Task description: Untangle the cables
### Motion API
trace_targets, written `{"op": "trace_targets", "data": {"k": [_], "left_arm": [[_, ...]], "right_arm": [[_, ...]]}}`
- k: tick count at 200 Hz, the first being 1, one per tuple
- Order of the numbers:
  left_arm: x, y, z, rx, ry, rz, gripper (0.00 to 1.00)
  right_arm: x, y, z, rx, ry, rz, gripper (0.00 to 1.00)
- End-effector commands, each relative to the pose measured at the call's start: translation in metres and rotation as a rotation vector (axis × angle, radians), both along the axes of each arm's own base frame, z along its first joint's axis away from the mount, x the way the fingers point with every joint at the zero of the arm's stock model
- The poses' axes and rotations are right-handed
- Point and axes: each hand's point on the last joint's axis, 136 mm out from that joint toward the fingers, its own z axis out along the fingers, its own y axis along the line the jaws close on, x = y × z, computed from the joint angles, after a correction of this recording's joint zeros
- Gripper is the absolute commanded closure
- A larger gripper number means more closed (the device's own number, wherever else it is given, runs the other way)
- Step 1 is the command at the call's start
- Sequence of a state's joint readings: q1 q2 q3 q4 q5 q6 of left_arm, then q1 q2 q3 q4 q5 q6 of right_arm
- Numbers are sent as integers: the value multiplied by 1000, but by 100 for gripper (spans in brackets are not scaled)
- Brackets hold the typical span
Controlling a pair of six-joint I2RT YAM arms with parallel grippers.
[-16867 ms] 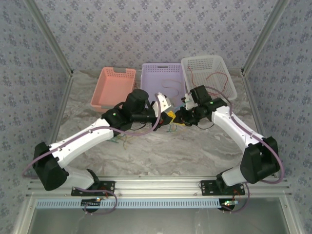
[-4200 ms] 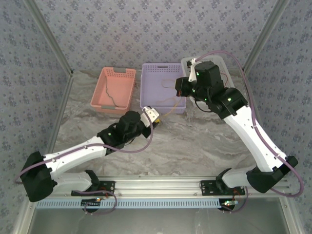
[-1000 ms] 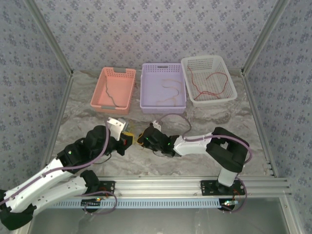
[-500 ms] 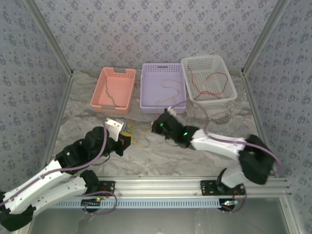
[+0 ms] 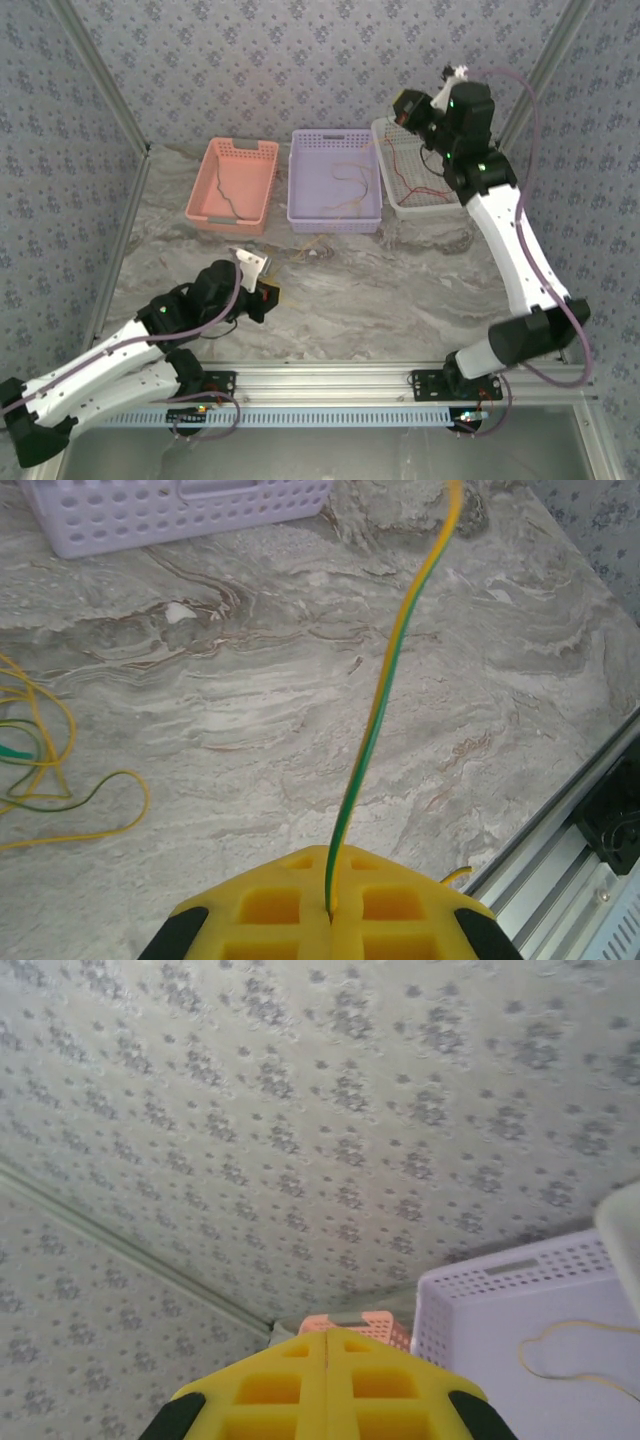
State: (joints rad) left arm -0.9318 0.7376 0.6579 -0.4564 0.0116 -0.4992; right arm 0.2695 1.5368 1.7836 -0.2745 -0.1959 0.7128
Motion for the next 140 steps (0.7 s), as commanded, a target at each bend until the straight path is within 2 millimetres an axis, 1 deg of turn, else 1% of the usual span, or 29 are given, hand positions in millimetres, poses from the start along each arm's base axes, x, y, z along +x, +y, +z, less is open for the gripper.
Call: {"op": "trace_targets", "data": {"k": [1,6,22,38,50,70,100,118,140], "left_arm": [[5,-26,16,-83,-4,-40,100],[8,-31,17,-86,-3,-44,100],[17,-47,25,-96,-10,-57,100],[29,-65,34,-101,-17,-67,100],[44,-75,44,-103,-23,-51,100],[82,-81,58,-115,-24,23,100],[141,-85,70,-164,-12,104,100],[173,-85,68,-158,-5,143,100],[209,-84,54,-145,24,183,100]], "right_arm": [[12,26,10,-25,-17,158,100],[15,29,15,-18,-31,174,100],[30,39,17,-2,-47,214,100],[49,45,6,28,-32,244,100],[63,50,-2,51,-21,267,100],[83,60,-15,70,-11,300,100],[107,68,-35,72,-4,303,100],[120,70,-50,70,18,298,100],[137,72,-73,71,55,290,100]]}}
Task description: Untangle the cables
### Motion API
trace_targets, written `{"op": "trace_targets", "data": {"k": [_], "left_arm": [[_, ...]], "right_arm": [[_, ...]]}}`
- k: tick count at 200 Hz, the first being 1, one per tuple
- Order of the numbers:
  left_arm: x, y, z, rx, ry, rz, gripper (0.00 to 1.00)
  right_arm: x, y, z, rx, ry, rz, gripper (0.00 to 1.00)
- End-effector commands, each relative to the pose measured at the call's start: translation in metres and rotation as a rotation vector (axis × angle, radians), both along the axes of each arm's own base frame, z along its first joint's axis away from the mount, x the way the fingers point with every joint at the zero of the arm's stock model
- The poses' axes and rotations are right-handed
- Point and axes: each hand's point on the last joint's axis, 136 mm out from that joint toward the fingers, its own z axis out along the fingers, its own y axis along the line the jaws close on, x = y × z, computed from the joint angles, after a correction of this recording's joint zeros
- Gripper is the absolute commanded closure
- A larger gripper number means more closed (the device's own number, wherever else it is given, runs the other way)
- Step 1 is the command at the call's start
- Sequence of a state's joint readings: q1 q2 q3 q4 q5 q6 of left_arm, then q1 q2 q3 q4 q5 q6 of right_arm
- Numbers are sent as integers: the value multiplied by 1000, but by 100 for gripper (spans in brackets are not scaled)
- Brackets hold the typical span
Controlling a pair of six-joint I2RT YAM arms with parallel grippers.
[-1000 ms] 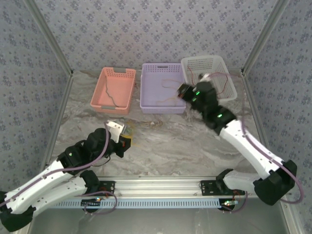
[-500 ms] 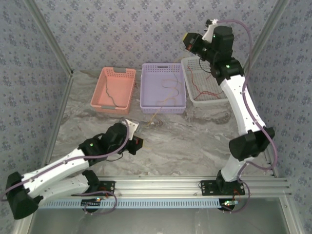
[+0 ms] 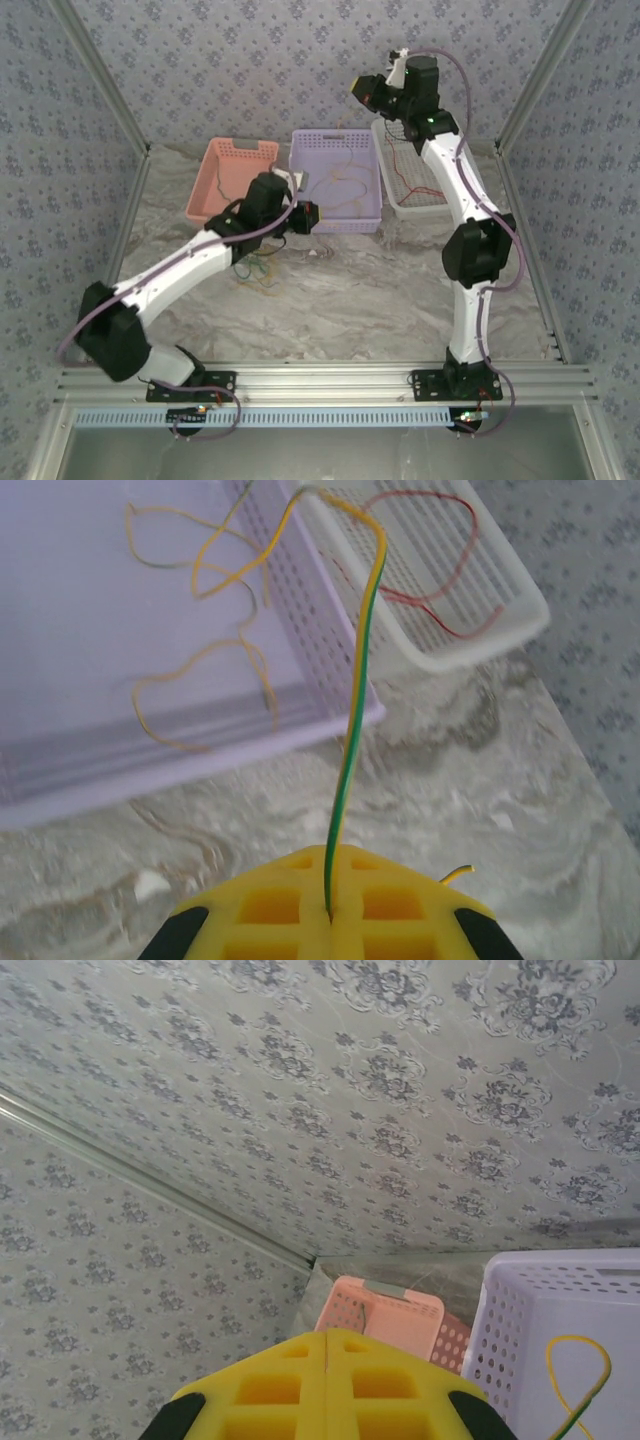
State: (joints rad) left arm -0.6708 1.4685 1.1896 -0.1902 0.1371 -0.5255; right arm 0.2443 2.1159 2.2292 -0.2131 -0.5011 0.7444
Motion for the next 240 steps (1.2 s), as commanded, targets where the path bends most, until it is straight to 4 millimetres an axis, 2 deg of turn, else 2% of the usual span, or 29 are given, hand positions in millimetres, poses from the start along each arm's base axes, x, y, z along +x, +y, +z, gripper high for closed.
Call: {"op": "trace_targets", "data": {"k": [1,39,70,107,134,143,155,171,194,223,240], "left_arm": [[32,-5,5,-35,1,16,100],[87,1,-27,2,42,94,100],[115,-4,-51,57,81,114,100],[119,-2,-91,140,159,142,100],[114,-2,-107,195,180,154,100],[114,-1,-111,205,191,157,95],[113,1,-115,216,201,167,90],[112,2,-116,228,204,174,74],[114,5,-112,250,197,186,61],[116,8,-102,262,183,199,58],[114,7,-90,251,162,203,55]], "right_arm": [[10,2,9,26,-39,15,100],[35,8,-28,20,8,10,100],[51,11,-62,7,61,-2,100],[61,17,-122,-51,168,-20,100],[63,19,-161,-89,244,-35,100],[63,19,-170,-101,270,-43,100],[60,15,-182,-131,307,-62,100],[56,12,-192,-168,344,-84,100],[52,6,-203,-209,381,-114,100],[47,4,-204,-228,398,-122,90],[44,3,-200,-259,391,-132,86]]}}
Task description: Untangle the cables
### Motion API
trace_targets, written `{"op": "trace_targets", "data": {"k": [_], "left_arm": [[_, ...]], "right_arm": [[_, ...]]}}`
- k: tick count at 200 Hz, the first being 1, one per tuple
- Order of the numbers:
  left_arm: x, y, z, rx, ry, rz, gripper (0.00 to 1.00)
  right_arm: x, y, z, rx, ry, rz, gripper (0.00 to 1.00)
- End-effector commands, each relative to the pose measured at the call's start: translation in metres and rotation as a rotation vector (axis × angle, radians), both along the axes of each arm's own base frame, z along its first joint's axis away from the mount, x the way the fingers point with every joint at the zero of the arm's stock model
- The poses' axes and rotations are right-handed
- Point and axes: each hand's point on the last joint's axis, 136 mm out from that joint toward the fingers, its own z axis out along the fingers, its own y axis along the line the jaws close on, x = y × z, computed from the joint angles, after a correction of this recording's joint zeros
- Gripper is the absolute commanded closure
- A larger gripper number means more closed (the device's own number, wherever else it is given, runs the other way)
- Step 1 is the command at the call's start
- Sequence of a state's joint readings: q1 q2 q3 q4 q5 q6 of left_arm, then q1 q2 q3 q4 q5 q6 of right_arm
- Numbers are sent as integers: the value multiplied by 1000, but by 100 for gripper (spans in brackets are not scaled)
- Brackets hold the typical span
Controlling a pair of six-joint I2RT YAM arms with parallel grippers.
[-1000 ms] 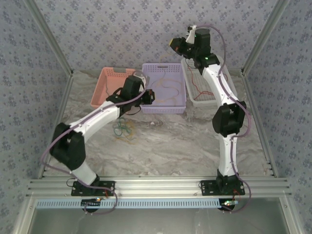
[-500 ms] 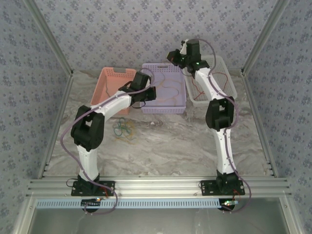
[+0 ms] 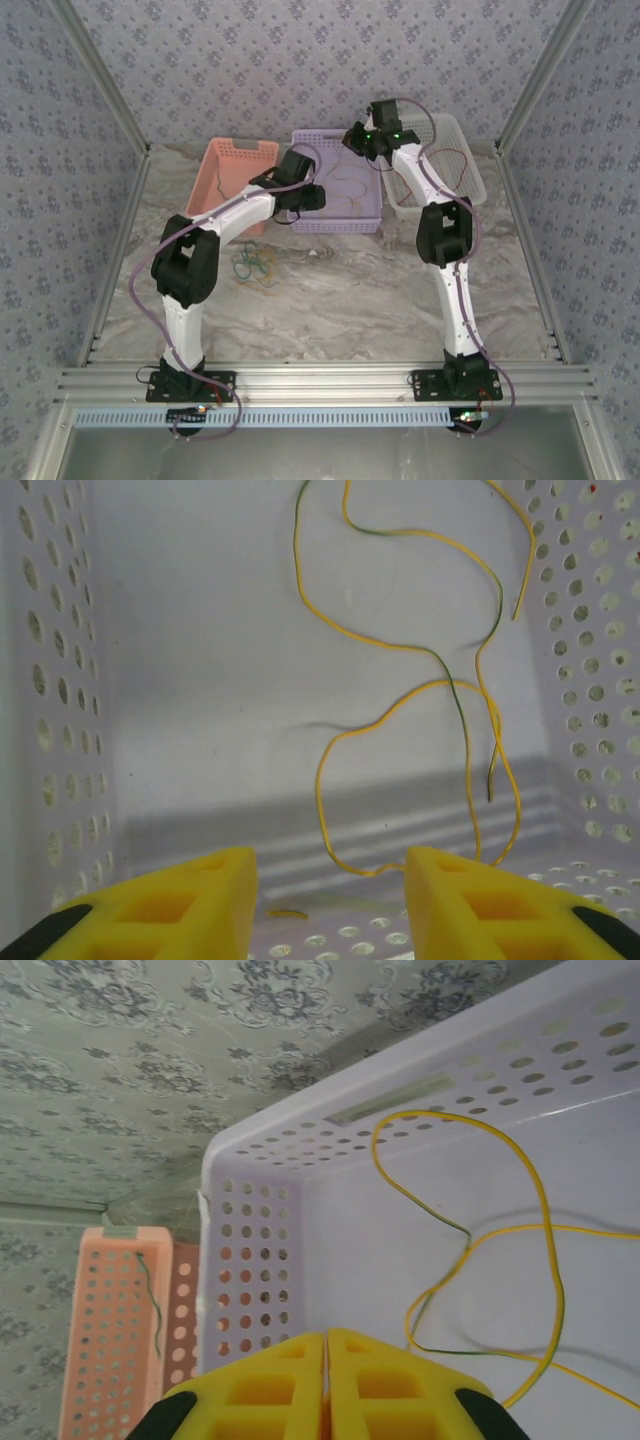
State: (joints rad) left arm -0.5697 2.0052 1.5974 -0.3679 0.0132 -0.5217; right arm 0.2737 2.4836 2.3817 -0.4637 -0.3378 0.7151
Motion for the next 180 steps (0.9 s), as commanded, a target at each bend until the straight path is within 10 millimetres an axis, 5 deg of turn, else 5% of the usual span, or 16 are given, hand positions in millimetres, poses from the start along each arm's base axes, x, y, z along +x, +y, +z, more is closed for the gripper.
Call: {"op": "trace_targets", "data": {"k": [1,48,93,138,165,180], "left_arm": [[0,1,24,9,-40,6,54],[-14,10,83,-12,-157,46,41],[-38,43,117,-7,-200,113,36],[-76,93,112,-8,-157,212,39],[-114,132,89,-7,-103,297,40],[-139,159,71,6,-71,364,41]], "right_arm": [[-7,-4,19,-60,-21,-8,85],[-16,-9,38,-147,-47,-44,57],[-33,-20,74,-235,-99,-74,47],[-66,-17,125,-296,-202,-54,53],[-120,5,144,-302,-296,24,54],[-163,25,126,-315,-308,103,54]]}}
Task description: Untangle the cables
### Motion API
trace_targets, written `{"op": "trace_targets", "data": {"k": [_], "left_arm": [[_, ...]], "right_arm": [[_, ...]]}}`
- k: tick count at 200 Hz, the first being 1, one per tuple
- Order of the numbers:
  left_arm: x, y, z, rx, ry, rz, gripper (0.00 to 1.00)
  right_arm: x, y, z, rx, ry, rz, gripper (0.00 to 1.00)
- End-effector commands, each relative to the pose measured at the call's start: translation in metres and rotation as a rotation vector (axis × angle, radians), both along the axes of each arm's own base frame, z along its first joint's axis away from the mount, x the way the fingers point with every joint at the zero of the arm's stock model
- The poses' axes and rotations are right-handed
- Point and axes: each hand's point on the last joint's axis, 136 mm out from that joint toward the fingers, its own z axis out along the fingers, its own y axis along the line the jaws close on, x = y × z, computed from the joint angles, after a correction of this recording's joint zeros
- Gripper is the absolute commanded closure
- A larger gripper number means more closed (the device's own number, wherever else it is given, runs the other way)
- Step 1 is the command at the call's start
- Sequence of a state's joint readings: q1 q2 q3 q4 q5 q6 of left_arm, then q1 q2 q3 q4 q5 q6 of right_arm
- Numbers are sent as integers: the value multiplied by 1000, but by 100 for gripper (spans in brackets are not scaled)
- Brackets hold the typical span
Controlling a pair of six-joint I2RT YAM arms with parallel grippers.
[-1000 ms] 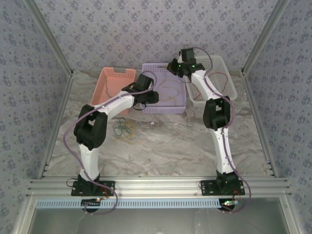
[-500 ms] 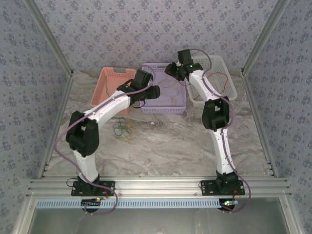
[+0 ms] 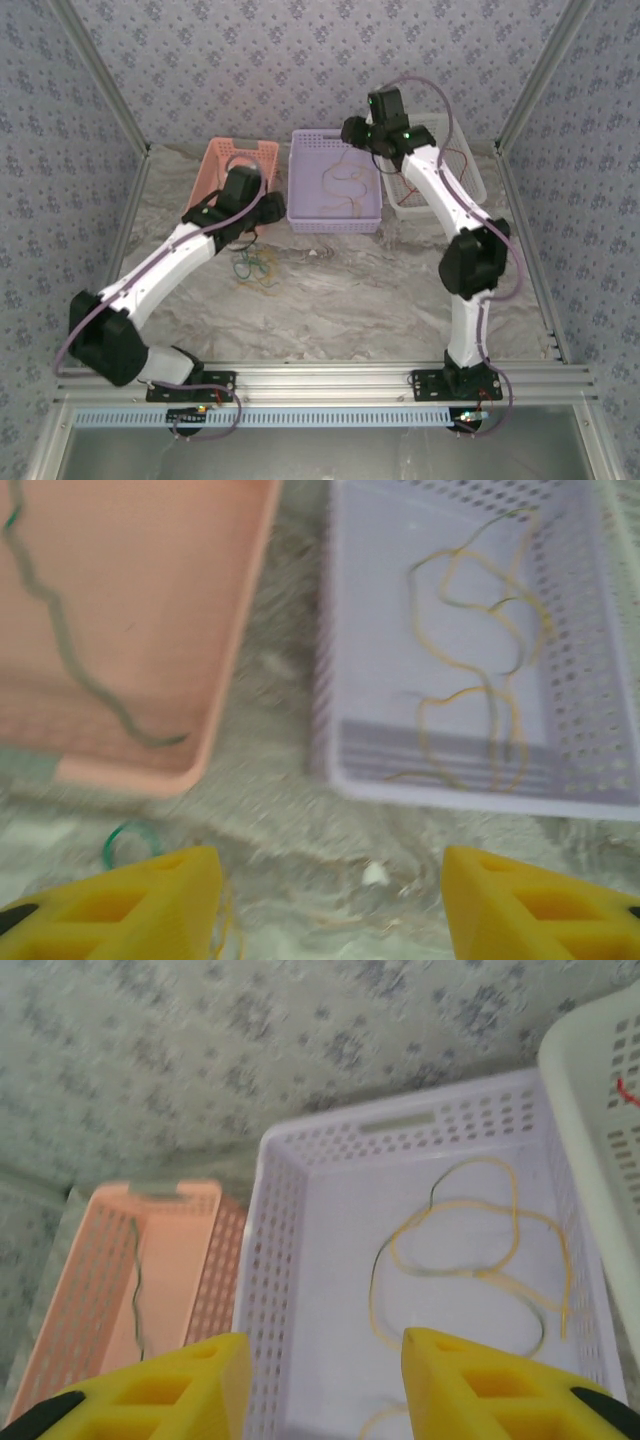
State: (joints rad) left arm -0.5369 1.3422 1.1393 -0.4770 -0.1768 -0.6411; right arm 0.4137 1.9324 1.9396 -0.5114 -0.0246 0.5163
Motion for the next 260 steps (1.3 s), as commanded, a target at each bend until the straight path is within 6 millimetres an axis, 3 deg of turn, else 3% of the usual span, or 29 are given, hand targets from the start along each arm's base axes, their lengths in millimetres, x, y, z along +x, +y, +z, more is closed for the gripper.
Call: {"op": "trace_targets", "data": {"k": [1,17,43,48,65,78,107,113,152,166,202,260], "left_arm": [[-35,40,-16,-1,49,120,41],[-61,68,-36,-33,77,201,41],[-92,105,-65,-145,103,321,47],[-95,109,-70,-170,108,336,48],[-97,117,-88,-248,142,364,52],[-94,117,-100,-279,174,366,55],[-83,109,-121,-321,229,347,58],[-81,107,-125,-327,236,346,59],[-63,97,-131,-368,233,318,54],[-54,90,-130,-383,217,276,55],[-55,88,-149,-345,269,244,58],[-49,80,-162,-334,277,183,62]], "right_arm": [[-54,32,6,-41,-83,121,54],[-109,54,-11,-52,-86,211,53],[-193,101,-59,-71,-61,396,52],[-210,107,-80,-95,-35,430,53],[-243,132,-110,-115,-1,520,59],[-256,149,-129,-142,25,560,63],[-263,176,-172,-244,83,585,63],[-259,186,-166,-228,73,583,61],[-253,199,-206,-262,147,572,53],[-253,204,-214,-249,171,577,52],[-253,206,-236,-249,222,580,57],[-259,207,-248,-212,255,577,59]]}}
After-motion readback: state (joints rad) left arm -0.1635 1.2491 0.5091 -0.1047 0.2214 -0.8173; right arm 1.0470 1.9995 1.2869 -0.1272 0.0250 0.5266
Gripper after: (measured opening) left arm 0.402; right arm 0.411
